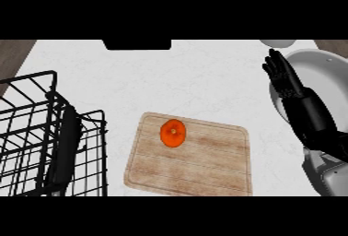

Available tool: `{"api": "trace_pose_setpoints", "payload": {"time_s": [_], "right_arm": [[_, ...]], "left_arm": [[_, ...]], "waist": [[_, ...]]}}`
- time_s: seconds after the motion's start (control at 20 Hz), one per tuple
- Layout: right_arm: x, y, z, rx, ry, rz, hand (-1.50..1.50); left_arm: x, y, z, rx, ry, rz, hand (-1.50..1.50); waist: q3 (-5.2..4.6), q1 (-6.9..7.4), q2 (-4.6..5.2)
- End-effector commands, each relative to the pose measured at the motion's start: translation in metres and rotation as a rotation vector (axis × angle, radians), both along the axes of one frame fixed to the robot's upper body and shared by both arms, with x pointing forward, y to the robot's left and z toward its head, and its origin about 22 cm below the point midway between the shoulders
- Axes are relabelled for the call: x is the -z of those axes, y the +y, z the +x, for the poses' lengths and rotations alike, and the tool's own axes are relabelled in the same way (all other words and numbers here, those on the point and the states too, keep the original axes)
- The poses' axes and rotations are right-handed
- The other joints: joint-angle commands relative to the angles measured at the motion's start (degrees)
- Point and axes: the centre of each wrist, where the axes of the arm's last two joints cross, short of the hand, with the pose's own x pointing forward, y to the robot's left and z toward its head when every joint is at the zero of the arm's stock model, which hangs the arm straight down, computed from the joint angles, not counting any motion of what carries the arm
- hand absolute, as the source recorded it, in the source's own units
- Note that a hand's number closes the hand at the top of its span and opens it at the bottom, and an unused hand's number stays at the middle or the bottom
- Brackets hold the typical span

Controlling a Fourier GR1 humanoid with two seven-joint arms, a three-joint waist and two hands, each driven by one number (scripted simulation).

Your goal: Pick the squash from the cutting board and place it in the pot

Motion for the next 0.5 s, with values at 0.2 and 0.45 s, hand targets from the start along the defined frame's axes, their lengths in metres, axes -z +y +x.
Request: {"api": "trace_pose_setpoints", "payload": {"time_s": [0.2, 0.45], "right_arm": [[0.062, -0.003, 0.002, 0.215, 0.491, -0.078, 1.50], [0.062, -0.002, -0.013, 0.370, -0.058, -0.519, -1.50]], "left_arm": [[-0.053, 0.038, 0.019, -0.021, -0.104, 0.085, 0.00], [-0.056, 0.040, 0.021, -0.029, -0.075, 0.046, 0.00]], "waist": [[0.64, 2.64, 0.44], [0.63, 1.09, -0.13]]}}
